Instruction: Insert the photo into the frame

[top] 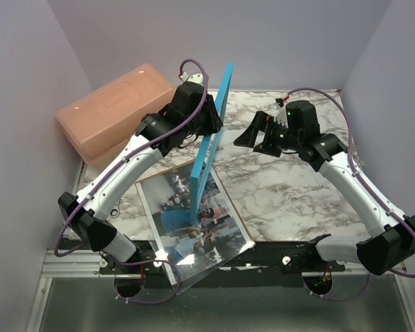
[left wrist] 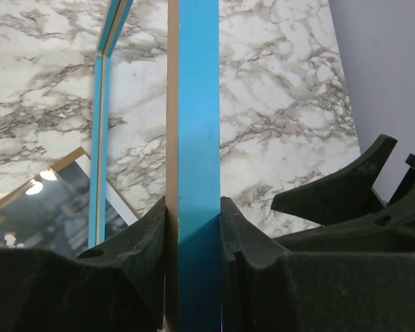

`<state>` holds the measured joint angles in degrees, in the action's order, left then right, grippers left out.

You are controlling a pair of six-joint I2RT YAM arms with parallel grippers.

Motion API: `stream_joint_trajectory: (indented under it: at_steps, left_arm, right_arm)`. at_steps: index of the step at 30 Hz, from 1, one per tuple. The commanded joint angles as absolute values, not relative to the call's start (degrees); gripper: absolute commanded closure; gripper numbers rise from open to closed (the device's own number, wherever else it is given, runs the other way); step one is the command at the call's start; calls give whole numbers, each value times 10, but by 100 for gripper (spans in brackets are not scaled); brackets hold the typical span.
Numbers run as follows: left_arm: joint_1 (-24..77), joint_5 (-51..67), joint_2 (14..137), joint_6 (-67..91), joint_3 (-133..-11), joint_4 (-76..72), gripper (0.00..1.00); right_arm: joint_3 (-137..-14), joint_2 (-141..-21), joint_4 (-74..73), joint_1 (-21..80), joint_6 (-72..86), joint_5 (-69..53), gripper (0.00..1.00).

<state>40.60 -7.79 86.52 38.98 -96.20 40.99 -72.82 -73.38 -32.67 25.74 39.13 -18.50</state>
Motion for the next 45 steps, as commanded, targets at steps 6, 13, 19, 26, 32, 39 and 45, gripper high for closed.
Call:
stream_joint_trajectory:
  at_steps: [6,13,19,26,32,39,45]
  left_arm:
    - [407,-8,953,360,-952,607,75]
    - [407,24,920,364,-930,576,54]
    - [406,43,895,367,-911,558,53]
    - [406,69,855,375,-890,531,40]
    - [406,114,824,381,-867,489,35]
    - [404,167,794,392,-842,439,29]
    - [405,195,788,390,-838,429,26]
  right_arm:
    - [-696,-714,-313,231,388,-218,0]
    - [-674,-709,-292,215,405,-236,0]
    - [-654,-700,-234,205,454,-268,0]
    - [-652,-678,-190,203,488,-284,0]
    - [-646,-676,-150,203,519,-299,0]
    - [-634,-703,-69,203,571,-346,0]
    - [-648,-725,-37,203,595,-363,0]
